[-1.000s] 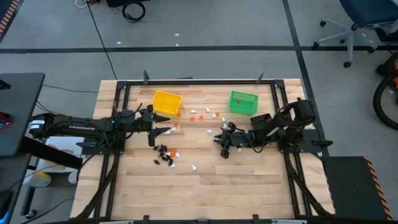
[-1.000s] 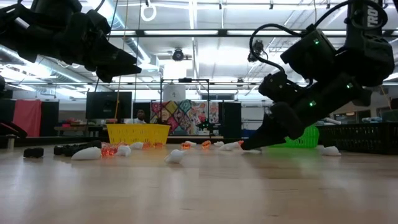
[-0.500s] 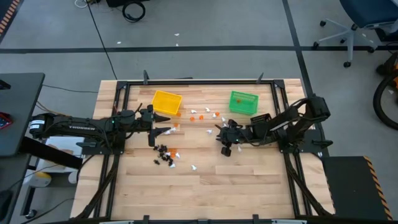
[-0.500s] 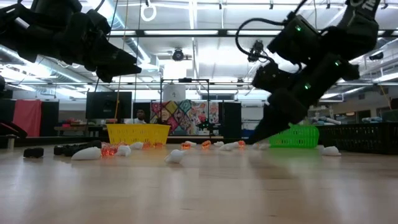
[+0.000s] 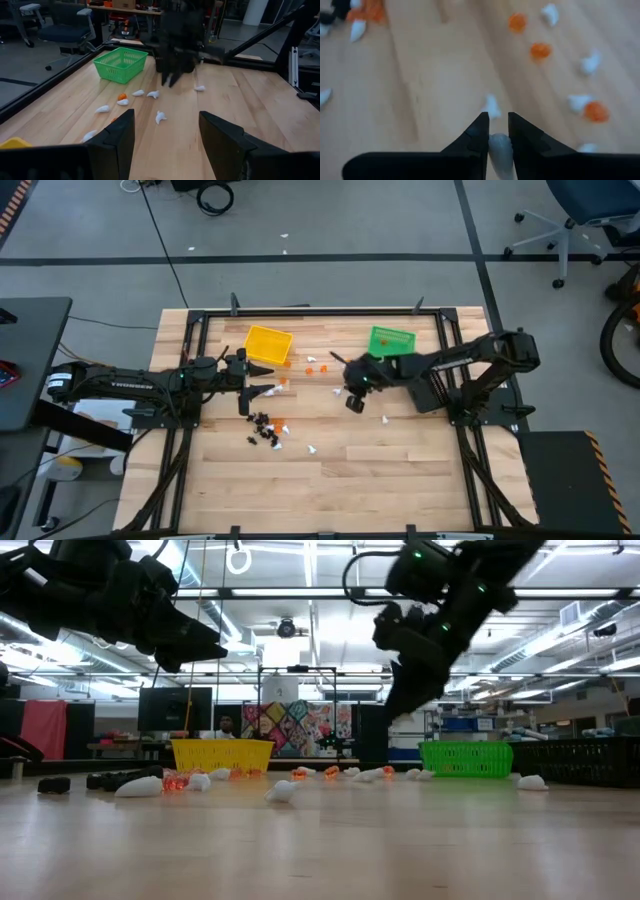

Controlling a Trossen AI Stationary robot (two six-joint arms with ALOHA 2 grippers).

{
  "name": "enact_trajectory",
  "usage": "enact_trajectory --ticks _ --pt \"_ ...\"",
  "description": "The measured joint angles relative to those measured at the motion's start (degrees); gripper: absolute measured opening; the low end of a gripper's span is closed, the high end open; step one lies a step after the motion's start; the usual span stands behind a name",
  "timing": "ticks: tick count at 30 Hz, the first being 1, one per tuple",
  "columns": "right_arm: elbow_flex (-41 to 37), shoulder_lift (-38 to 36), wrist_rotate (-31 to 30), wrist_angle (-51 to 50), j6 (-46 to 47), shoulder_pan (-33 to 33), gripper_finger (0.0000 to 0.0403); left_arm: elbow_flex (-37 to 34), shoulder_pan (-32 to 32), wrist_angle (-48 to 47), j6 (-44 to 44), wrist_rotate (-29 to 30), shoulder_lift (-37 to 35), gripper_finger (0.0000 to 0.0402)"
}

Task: Sort Halloween decoration
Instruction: Put the white ghost toy into the yellow bin

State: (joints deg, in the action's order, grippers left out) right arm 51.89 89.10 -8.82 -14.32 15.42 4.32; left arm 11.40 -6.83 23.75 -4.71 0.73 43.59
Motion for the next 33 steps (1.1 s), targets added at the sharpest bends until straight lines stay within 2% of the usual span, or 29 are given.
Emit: enact_trajectory --ticks 6,11,15,19,23,27,30,33 --pt "7.1 0.0 2.7 -6.6 0.0 3.9 0.0067 0.0 0.0 0.0 -0.2 0.0 0.0 0.0196" --pt "8.6 0.0 6.0 -6.2 -0.6 6.7 0.0067 0.0 0.0 0.0 -0.3 0.0 0.0 0.0196" --pt "8.7 0.4 8.0 -0.7 -0.7 8.3 0.0067 0.0 0.0 0.0 -0.4 0.0 0.0 0.0196" --pt "8.8 3.5 11.1 10.0 -1.6 9.0 0.0068 0.1 -0.1 -0.9 -1.1 0.0 -0.5 0.0196" --pt "10.9 9.4 14.0 15.6 -2.3 9.3 0.0068 5.6 -1.0 -14.0 -2.4 0.0 -3.4 0.0196" --pt "18.0 15.4 14.1 16.0 -5.0 9.8 0.0068 12.6 -1.3 -29.3 -2.3 0.0 -3.6 0.0196" --pt "23.9 20.4 14.4 16.0 -6.6 10.4 0.0068 14.2 -1.3 -30.9 -2.1 0.6 -3.6 0.0196" --pt "30.2 25.6 14.7 16.0 -8.4 10.8 0.0068 13.9 -1.2 -31.8 -1.6 5.2 -4.0 0.0196"
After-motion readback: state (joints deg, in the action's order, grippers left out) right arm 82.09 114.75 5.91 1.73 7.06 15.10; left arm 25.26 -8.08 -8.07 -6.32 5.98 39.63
